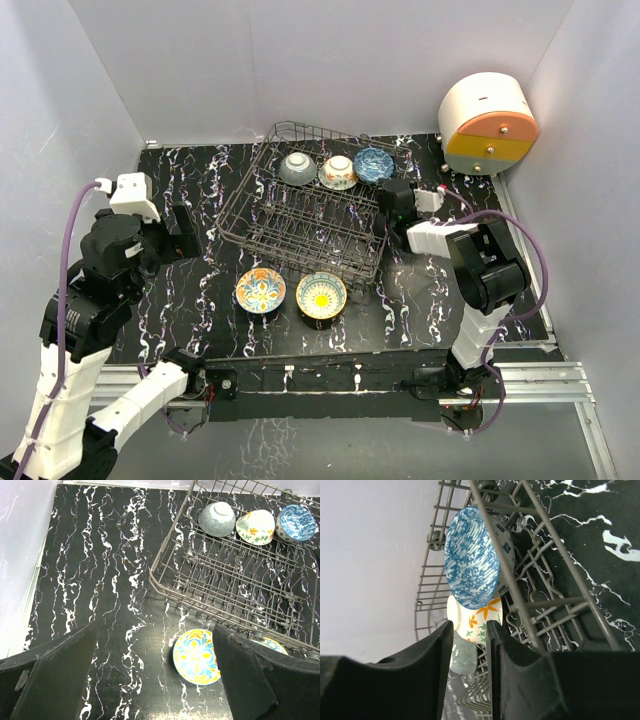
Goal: Load the bowls into the dish rack
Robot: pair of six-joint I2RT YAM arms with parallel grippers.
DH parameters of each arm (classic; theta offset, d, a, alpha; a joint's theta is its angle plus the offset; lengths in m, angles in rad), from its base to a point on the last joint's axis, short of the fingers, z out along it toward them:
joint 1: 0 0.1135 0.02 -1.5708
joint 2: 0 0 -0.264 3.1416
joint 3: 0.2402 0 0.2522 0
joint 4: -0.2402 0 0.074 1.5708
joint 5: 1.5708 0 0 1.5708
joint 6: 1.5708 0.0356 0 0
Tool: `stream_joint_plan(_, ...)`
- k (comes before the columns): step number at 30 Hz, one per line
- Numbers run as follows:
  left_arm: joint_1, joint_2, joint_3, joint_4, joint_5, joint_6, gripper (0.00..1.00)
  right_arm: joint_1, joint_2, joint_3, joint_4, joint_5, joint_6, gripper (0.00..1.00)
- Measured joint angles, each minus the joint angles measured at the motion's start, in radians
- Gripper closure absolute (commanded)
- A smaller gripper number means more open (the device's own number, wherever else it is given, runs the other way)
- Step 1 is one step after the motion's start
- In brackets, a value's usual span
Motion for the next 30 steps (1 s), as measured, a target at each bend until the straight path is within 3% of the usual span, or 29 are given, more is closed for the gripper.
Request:
stream_joint_plan(8, 0.0, -0.018, -0.002, -0.011, 0.019, -0.003, 0.03, 0.015, -0.006, 0.274, -0.294, -0.042, -0.265, 0.49)
stream_joint_plan(14, 0.0, -0.029, -0.002, -0.013, 0.021, -0.003, 0.03, 0.021, 0.029, 0.613, -0.59, -0.08, -0.506, 0.34)
stream_joint_plan(22, 0.0, -0.05, -0.013, -0.015, 0.022, -0.009, 0.03, 0.016, 0.282, 1.049, -0.959, -0.135, -0.701, 0.34)
stream_joint_plan(26, 0.0, -0.044, -0.013, -0.014, 0.024, -0.009, 0.03, 0.013, 0.424, 1.175, -1.125, -0.16, -0.733, 0.34)
stream_joint_plan(30, 0.0, -0.04, -0.015, -0.014, 0.024, -0.009, 0.03, 0.01, 0.497, 1.197, -1.212, -0.182, -0.734, 0.37)
